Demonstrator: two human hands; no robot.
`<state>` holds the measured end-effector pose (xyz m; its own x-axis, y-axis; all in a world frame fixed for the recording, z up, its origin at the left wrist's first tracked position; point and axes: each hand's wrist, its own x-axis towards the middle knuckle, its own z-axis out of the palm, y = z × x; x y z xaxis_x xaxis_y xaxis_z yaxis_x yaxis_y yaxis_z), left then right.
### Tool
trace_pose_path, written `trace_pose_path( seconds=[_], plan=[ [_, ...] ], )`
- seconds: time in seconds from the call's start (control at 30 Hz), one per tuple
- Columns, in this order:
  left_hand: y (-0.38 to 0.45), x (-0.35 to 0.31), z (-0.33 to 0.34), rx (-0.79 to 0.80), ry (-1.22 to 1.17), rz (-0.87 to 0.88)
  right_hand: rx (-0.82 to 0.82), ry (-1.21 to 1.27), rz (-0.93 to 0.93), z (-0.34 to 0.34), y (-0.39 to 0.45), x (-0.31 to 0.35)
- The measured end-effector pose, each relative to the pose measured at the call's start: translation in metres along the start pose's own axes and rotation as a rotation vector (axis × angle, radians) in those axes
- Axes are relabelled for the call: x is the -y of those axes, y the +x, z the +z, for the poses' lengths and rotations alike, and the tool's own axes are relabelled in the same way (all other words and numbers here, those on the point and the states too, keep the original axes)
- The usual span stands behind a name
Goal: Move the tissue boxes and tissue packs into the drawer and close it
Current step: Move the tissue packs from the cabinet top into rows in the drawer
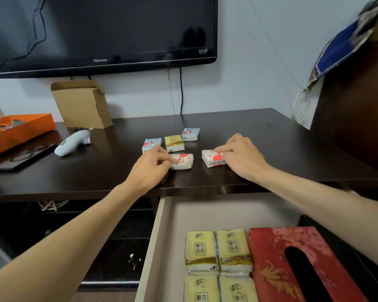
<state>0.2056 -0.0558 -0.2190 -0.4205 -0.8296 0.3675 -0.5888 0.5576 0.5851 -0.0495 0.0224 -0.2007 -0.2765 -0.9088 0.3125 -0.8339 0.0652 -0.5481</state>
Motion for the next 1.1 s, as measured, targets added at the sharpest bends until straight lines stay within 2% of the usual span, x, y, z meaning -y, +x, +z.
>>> trace_pose_path(
  seconds=[0.07,0.17,0.23,0.33,0.47,0.6,0.9,1.1],
  plan=[
    [-0.001,-0.003,0.001,0.004,0.006,-0.003,0.005,0.002,0.072,0.005,-0.006,0.006],
    [-0.005,-0.006,0.003,-0.023,0.074,-0.007,-0.027,-0.249,-0.062,0.015,-0.015,0.012],
    [-0.006,-0.007,0.003,-0.017,0.126,0.048,-0.041,-0.306,-0.120,0.018,-0.016,0.013],
    [-0.003,-0.003,0.003,-0.007,0.150,0.143,0.050,-0.094,-0.138,0.017,-0.011,0.005],
    [-0.001,0.000,0.004,0.038,0.112,0.086,0.146,0.209,-0.097,0.007,-0.011,-0.001],
    [-0.002,-0.006,0.001,0.094,0.013,-0.005,0.154,0.284,-0.056,0.005,-0.013,0.002],
    [-0.038,-0.029,-0.017,0.151,-0.108,0.031,0.061,0.372,-0.037,-0.019,-0.050,0.010],
    [-0.122,-0.057,-0.031,0.190,-0.303,0.111,0.362,0.425,-0.150,-0.057,-0.139,0.018]
  ],
)
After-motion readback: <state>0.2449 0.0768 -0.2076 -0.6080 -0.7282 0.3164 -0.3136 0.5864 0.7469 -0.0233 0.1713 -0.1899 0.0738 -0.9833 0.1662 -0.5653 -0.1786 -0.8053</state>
